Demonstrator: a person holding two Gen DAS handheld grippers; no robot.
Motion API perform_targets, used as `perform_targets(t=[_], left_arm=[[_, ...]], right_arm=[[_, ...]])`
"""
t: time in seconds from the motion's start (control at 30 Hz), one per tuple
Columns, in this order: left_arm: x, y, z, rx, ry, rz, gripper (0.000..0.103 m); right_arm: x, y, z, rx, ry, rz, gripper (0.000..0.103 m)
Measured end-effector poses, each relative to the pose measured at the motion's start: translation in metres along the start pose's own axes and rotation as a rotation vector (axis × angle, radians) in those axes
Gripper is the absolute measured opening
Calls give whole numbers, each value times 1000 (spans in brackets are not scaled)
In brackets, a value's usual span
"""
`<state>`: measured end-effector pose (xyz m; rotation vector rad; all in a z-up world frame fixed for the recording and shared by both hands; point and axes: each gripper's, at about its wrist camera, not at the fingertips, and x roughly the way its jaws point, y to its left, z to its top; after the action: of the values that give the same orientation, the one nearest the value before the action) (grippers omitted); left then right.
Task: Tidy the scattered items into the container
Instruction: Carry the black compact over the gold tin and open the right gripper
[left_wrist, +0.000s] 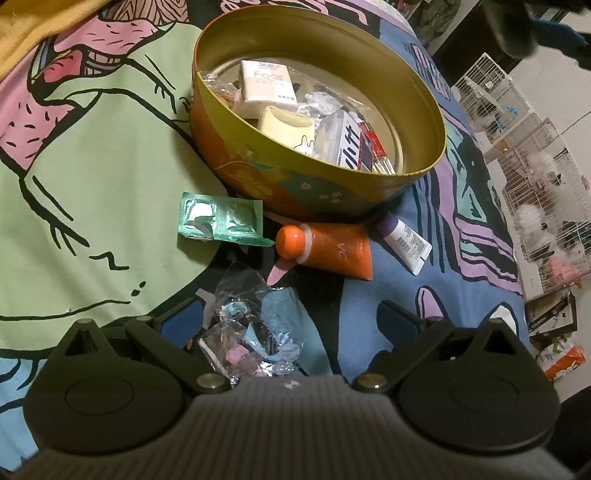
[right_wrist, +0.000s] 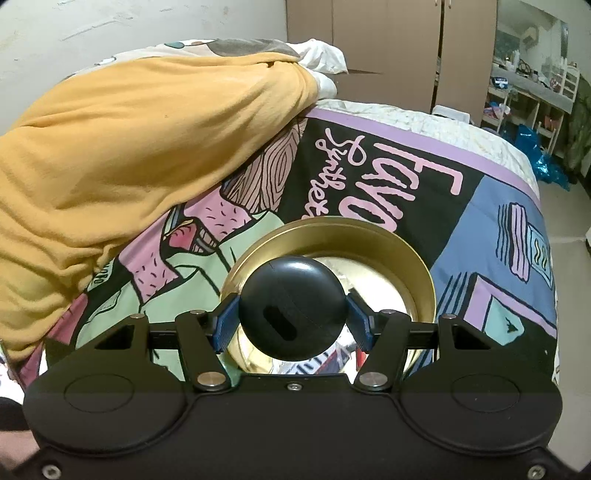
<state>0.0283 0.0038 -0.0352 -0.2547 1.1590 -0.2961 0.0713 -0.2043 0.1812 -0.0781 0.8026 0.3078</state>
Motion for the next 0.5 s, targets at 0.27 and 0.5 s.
perform_targets(t=[0.27,0.5], left_arm=[[3,-5,-1,29,10,-10,103],[8,-4,-2,40,28,12,103]], right_arm=[[33,-1,27,13,8,-28,59],[64,-5,37,52,37,-45,60]])
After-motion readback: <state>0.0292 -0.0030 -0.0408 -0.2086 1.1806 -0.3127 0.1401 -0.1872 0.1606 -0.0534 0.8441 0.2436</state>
